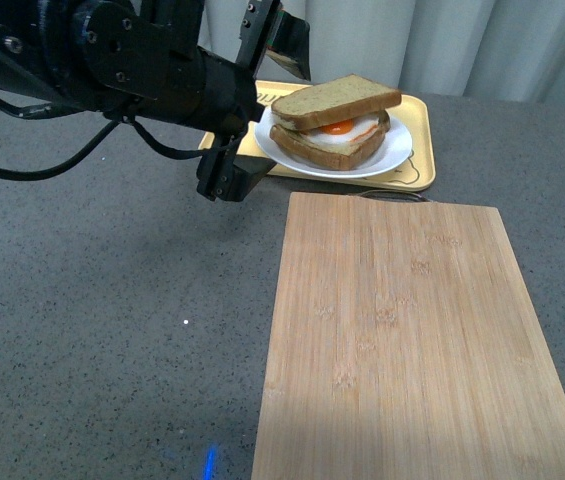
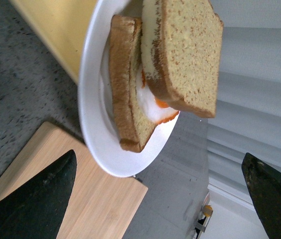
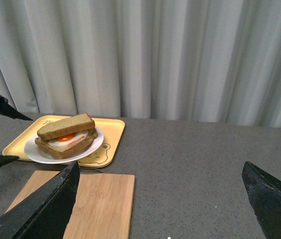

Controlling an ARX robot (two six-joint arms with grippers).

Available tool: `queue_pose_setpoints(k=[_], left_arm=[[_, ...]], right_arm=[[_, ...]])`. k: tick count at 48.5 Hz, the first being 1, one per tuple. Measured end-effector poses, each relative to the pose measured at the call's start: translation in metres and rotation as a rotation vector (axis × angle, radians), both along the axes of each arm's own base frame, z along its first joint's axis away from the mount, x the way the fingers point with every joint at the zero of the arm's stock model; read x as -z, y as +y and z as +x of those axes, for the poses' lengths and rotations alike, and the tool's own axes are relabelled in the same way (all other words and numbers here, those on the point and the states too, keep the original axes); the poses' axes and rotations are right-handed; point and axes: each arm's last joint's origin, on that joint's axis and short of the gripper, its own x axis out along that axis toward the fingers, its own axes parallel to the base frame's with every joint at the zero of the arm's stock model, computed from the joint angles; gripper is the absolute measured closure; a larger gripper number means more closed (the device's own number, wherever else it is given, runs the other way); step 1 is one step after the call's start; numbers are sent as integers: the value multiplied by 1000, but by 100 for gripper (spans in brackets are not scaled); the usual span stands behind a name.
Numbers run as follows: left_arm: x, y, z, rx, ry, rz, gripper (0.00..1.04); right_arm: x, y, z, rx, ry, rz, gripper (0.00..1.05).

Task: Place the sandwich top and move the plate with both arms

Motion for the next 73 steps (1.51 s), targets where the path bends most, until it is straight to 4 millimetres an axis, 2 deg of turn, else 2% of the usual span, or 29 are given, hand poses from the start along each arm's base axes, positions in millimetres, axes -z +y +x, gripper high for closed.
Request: queue_pose_setpoints(k=[7,13,17,19,21,25,30,32,36,41,45,55,73], left_arm=[[-9,9,-25,17,-18,43,7],[-25,20,-59,30,-62,127,7],[-26,20,-67,42,-133,202,9],[-24,25,-72,-65,-368,387,18],[-20,38,-88,-164,-567,636,28],[-25,62,-112,-180,-719,903,43],[-41,82,-132,-175,-818,1072,57],[-48,91,-145,-162,-845,1123,66],[-48,101,-162,-137,-845,1167,79],[-46,118,-188,-110,-827,1207,101],[-52,125,-206,-101,-847,1211,101],[-62,138,-231,-107,-834,1222,101],[-62,153,-263,-83,-849,1216,101]], right_arm=[[0,0,0,0,0,0,9],[0,0,0,0,0,0,9],[0,0,0,0,0,0,9],[0,0,0,0,0,0,9],[0,0,0,-1,0,0,9],[0,0,0,0,0,0,9],[0,0,0,2,0,0,9],[0,0,0,1,0,0,9],[0,0,0,-1,0,0,9],[0,0,0,0,0,0,9],[0,0,0,0,0,0,9],[0,0,0,0,0,0,9],[0,0,0,0,0,0,9]])
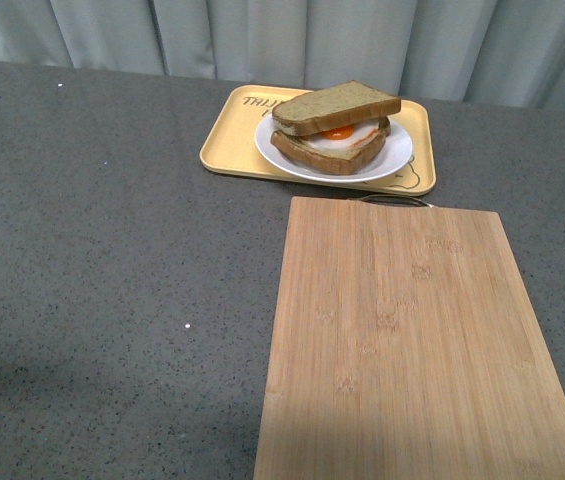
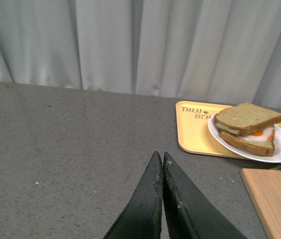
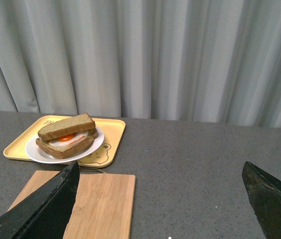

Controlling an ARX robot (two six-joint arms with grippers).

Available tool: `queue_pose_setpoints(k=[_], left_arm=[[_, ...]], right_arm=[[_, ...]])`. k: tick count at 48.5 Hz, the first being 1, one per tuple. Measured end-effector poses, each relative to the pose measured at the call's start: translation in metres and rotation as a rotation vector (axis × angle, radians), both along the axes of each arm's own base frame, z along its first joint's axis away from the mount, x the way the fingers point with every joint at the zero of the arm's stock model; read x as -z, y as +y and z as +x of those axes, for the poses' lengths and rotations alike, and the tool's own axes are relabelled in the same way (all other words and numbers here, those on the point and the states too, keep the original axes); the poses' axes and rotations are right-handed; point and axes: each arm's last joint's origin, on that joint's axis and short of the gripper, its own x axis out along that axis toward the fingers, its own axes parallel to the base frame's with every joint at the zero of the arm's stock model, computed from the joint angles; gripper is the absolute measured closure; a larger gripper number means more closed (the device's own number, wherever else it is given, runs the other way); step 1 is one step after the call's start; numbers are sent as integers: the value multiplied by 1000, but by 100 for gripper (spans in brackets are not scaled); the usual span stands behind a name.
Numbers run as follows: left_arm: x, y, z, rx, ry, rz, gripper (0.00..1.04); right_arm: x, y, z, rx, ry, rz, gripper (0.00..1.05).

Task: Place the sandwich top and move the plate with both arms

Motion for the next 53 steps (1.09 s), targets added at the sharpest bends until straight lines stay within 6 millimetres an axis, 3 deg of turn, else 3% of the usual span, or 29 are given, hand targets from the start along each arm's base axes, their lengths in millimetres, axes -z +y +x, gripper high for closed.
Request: queue_pose_setpoints(k=[18,53], left_arm=[[-2,6,-25,-24,-5,0,101],[-11,6,-51,-24,-36,-1,101]], right_arm=[[0,0,0,0,0,0,9],[0,0,0,0,0,0,9]])
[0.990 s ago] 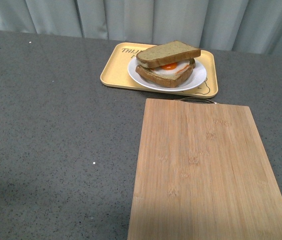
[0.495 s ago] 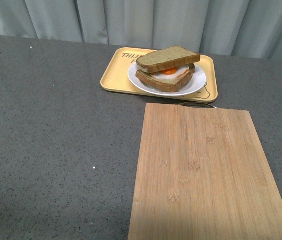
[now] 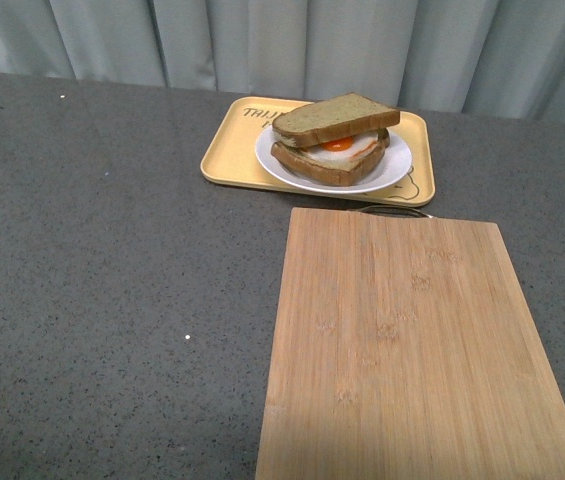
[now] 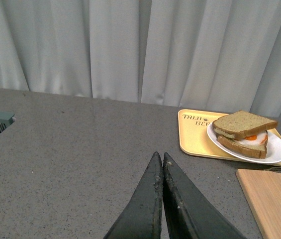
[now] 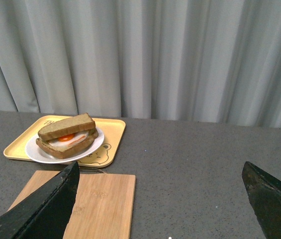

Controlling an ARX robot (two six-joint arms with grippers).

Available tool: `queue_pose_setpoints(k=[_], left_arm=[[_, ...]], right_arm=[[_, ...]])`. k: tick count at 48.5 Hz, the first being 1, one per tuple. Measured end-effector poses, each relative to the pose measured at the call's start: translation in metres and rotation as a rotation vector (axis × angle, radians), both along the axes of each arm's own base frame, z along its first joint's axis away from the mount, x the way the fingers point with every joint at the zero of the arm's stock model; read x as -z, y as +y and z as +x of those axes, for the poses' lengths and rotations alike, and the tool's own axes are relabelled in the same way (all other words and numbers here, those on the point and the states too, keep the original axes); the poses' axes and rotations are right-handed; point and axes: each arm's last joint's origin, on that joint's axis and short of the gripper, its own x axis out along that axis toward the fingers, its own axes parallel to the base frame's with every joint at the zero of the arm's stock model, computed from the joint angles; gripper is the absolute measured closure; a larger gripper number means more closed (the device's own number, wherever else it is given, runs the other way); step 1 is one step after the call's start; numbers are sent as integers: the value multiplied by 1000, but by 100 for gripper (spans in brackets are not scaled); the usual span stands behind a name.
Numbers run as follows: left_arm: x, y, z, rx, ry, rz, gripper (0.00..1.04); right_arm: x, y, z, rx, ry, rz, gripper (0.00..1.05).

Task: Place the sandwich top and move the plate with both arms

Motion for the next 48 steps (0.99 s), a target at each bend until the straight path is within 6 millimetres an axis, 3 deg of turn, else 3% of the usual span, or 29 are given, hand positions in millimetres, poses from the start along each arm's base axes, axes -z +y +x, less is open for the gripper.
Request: queue_pose_setpoints(k=[40,48], left_arm=[[3,0,-22,0,6,0,101],[3,0,-22,0,5,0,77]], right_arm=[[0,0,0,0,0,0,9],[0,0,0,0,0,0,9]])
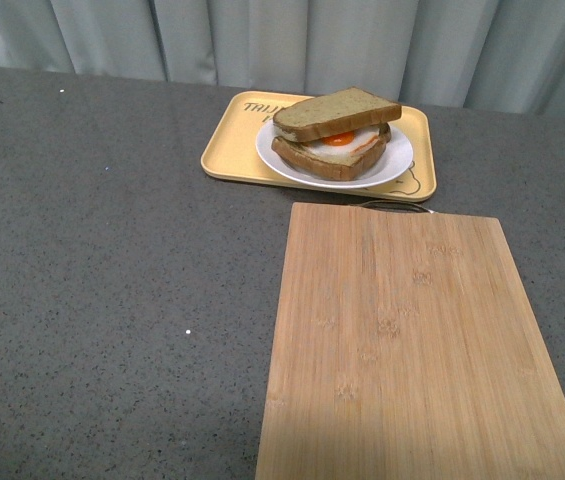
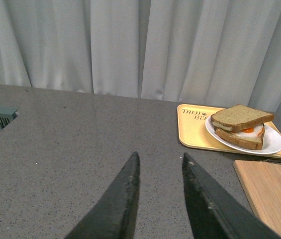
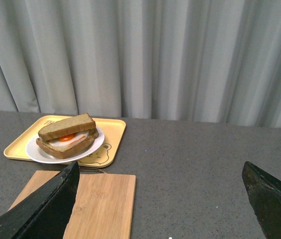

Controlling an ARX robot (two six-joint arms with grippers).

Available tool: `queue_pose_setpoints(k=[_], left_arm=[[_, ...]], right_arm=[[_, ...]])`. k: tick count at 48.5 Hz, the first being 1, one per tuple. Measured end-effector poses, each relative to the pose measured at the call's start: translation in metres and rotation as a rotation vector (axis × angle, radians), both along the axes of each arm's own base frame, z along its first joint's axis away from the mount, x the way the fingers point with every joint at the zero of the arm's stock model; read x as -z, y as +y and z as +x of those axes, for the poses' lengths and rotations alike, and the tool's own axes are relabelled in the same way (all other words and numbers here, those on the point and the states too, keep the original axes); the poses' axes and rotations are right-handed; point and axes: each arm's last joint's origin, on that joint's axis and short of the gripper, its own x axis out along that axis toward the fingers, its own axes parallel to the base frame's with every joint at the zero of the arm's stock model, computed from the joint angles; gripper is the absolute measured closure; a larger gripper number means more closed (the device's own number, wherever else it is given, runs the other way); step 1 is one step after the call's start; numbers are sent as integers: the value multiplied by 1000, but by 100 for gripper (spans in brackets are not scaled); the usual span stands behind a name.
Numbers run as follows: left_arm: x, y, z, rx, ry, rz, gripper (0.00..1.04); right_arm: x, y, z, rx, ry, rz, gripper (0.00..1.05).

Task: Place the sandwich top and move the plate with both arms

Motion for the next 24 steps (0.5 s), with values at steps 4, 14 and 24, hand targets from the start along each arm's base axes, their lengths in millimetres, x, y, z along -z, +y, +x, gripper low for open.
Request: queue_pose_setpoints(k=[4,14,24], left_arm=[[0,0,0,0,0,0,65],[0,0,0,0,0,0,27],[0,0,0,0,0,1,6]], right_arm=[[0,0,0,0,0,0,9],[0,0,0,0,0,0,9],[0,0,0,0,0,0,9]])
